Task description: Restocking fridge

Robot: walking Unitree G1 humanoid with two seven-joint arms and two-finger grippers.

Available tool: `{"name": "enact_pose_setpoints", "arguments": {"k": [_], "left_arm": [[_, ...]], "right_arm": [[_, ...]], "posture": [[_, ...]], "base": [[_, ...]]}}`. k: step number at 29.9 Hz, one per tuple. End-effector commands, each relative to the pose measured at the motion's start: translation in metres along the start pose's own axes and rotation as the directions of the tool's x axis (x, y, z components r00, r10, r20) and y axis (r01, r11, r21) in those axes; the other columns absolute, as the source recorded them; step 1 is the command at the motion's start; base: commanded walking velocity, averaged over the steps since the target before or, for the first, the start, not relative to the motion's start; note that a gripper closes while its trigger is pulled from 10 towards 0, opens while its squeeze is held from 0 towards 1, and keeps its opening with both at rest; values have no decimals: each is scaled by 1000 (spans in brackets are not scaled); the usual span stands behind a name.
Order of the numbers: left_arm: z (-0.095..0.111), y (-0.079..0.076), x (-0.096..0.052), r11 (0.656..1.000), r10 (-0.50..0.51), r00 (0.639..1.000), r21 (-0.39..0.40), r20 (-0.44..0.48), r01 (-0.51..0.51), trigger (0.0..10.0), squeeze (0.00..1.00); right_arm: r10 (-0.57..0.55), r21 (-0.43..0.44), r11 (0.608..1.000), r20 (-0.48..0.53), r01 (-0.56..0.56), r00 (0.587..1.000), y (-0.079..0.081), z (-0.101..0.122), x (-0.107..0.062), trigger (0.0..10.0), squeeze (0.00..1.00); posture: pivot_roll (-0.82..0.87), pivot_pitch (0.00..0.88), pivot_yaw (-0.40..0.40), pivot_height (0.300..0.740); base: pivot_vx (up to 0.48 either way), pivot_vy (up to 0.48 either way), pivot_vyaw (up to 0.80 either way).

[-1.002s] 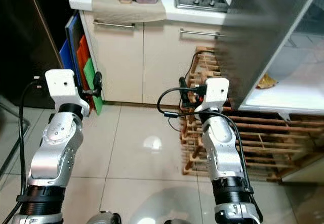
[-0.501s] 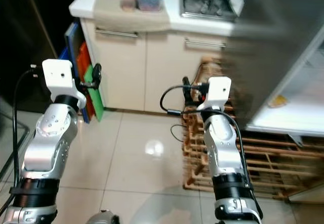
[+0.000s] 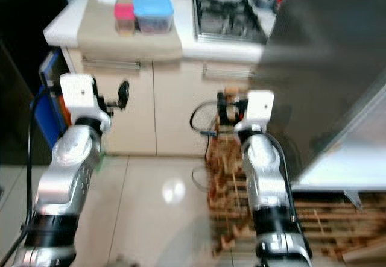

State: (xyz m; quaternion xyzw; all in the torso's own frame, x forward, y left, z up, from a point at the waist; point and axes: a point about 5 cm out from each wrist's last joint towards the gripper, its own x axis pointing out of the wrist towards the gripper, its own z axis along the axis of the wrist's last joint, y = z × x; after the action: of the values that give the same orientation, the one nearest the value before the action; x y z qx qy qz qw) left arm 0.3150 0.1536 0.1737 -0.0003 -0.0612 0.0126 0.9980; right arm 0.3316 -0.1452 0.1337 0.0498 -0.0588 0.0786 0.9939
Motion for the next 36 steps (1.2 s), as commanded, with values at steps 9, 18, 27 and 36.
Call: {"name": "enact_pose_setpoints", "arguments": {"k": [9, 18, 27, 36], "left_arm": [[3, 4, -1, 999, 42, 999, 5, 9, -42, 10000, 0], [6, 0, 1, 1000, 26, 999, 11, 19, -27, 10000, 0], [10, -2, 3, 1000, -5, 1000, 25, 28, 4, 10000, 0], [24, 2, -2, 998, 38, 994, 37, 99, -42, 10000, 0]], "right_arm": [[44, -33, 998, 17, -44, 999, 5, 5, 4, 10000, 0], [31, -26, 999, 22, -30, 999, 3, 7, 5, 10000, 0], [23, -27, 999, 36, -23, 999, 2, 11, 6, 10000, 0], [36, -57, 998, 132, -29, 991, 5, 40, 7, 10000, 0]], "posture": [[21, 46, -69, 740], [12, 56, -70, 740], [7, 76, -70, 740], [6, 103, -72, 740]], "base": [[480, 0, 226], [480, 0, 75], [480, 0, 0], [480, 0, -325]]}}
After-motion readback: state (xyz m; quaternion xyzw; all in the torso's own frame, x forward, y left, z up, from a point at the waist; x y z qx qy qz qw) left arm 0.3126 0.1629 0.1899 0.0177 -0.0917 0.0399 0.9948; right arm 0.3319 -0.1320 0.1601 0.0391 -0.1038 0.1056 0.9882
